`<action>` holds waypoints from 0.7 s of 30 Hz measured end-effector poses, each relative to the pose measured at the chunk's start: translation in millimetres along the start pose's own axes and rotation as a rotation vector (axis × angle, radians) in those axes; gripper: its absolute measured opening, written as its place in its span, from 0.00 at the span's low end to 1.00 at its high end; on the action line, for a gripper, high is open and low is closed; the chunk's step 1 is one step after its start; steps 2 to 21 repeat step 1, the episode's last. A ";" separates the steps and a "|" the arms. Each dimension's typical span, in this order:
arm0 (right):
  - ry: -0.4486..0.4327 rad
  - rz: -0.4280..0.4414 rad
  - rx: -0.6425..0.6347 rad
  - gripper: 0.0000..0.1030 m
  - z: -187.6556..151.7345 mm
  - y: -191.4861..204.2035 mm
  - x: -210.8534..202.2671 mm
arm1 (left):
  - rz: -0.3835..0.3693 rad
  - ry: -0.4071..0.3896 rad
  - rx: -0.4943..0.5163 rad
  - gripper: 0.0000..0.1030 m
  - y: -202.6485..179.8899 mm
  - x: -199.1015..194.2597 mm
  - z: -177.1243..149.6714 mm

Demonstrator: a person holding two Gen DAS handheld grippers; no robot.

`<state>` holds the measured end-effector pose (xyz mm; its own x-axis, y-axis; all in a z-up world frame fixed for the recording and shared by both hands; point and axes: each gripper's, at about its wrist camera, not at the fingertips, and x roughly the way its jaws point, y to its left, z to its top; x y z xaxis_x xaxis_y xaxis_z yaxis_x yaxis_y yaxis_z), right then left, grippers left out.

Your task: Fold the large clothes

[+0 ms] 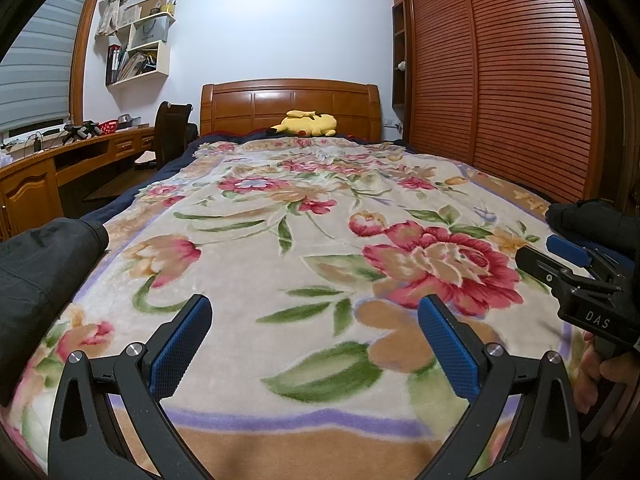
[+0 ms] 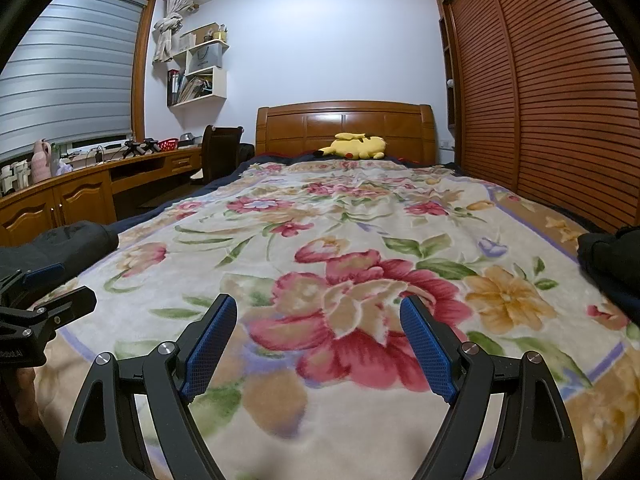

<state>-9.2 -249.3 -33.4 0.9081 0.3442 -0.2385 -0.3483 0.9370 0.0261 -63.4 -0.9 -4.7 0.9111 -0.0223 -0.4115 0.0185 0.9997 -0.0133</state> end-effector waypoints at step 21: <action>0.000 0.000 0.000 0.83 0.2 -0.1 0.2 | 0.001 -0.001 0.000 1.00 0.5 0.3 0.1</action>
